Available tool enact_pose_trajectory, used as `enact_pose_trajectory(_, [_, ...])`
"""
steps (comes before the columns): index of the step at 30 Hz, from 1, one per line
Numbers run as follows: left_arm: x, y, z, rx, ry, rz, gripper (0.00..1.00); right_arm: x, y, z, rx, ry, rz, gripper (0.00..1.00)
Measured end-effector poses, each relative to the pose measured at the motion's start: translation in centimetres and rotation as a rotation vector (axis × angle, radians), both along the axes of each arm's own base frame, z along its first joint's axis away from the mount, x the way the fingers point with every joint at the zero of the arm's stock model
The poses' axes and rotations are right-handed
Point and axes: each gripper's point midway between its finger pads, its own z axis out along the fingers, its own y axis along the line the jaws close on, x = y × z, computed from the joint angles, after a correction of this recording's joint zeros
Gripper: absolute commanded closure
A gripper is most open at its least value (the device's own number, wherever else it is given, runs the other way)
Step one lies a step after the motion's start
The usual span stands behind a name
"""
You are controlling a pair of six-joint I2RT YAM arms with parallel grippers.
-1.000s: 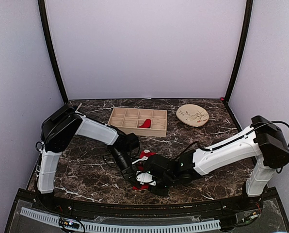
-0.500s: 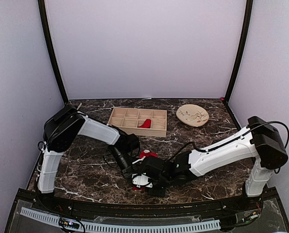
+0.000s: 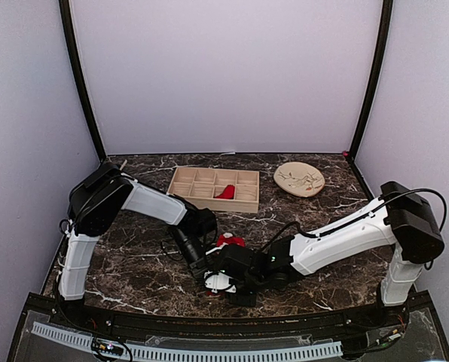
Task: Roll the socks
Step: Roll the sock at the center of the board.
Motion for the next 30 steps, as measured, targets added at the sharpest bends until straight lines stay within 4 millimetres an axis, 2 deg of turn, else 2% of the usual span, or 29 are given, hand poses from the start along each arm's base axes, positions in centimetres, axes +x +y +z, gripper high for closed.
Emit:
enact_pose_trajectory(5, [0.0,0.0,0.0,0.001,0.001,-0.001,1.00,0.1,0.1,-0.1,0.001,0.001,0.005,0.85])
enact_pose_trajectory(12, [0.0,0.0,0.0,0.011,0.008,0.003,0.77,0.5,0.0,-0.3,0.010,0.037,-0.008,0.93])
enact_pose_trajectory(15, [0.0,-0.1,0.3,0.019,0.024,0.012,0.72,0.6,0.1,-0.3,0.017,0.067,-0.016,0.96])
enact_pose_trajectory(23, [0.6,0.2,0.6,0.032,-0.008,0.040,0.70,0.6,0.0,-0.3,0.039,0.146,-0.029,0.98])
enact_pose_trajectory(30, [2.3,1.1,0.7,0.053,-0.105,0.111,0.68,0.7,0.0,-0.2,0.062,0.218,-0.048,0.99])
